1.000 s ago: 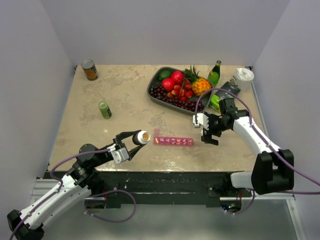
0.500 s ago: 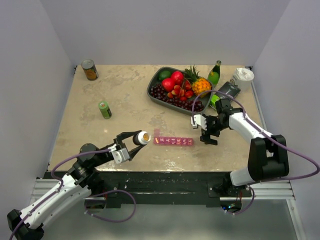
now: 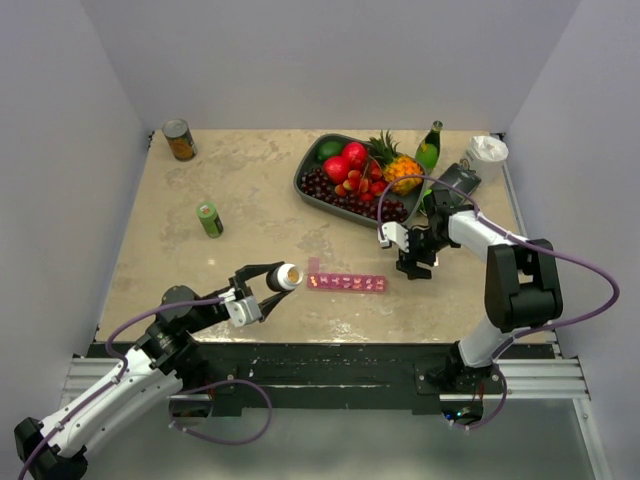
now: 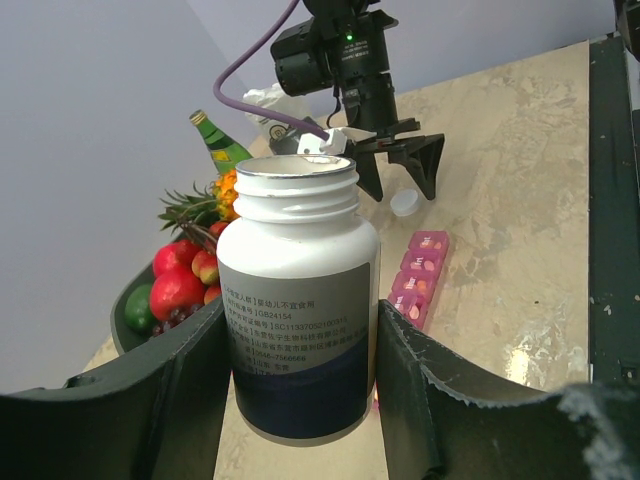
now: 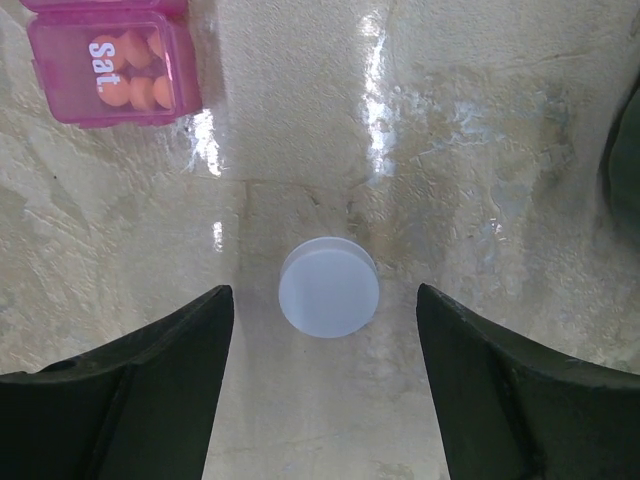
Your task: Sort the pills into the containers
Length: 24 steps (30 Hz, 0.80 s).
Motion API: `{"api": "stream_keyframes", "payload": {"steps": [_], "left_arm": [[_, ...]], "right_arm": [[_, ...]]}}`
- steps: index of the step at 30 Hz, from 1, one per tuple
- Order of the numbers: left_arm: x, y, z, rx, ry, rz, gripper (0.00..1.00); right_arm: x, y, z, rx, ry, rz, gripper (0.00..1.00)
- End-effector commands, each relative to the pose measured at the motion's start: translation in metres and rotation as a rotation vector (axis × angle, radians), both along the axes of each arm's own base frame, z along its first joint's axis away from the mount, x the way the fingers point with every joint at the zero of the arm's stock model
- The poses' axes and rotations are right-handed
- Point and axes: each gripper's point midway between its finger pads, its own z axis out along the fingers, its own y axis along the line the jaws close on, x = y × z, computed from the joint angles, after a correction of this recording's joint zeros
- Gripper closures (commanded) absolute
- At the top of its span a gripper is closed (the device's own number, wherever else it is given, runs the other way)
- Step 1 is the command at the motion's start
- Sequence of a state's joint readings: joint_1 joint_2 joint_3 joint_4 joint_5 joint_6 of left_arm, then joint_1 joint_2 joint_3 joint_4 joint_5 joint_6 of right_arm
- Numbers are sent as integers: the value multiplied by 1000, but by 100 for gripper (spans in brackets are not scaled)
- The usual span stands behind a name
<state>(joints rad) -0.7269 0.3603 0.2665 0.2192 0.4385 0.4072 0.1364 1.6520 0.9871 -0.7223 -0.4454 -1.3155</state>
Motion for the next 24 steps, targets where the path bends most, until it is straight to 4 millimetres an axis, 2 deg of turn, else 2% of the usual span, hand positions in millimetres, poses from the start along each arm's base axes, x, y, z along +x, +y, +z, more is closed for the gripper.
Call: {"api": "stream_keyframes", "payload": {"steps": [1,7,15,18,19,22,24], "left_arm": [[-2,-1,13,-19,-53,-13,100],[-2,-2,12,-20,-50,-16,100],[-2,-2,11,-19,-46,-15,100],[-2,-2,12,-19,-46,-15,100],[-2,-2,11,-18,-45,-15,100],[-2,-2,10,-16,-42,-17,100],[-2,-2,10,-15,-42,-18,100]], "right_arm": [[12,-3,4,-12,-36,-24,25],[12,-4,0,-15,-35,-42,35],[2,-6,-10,-25,0,-43,43],[-1,-4,-14,-20,24,-61,53],[-2,-3,-15,-16,33,-66,61],[-7,-4,-20,-18,65,-85,72],[-9,-3,-20,-16,71,-101,77]]}}
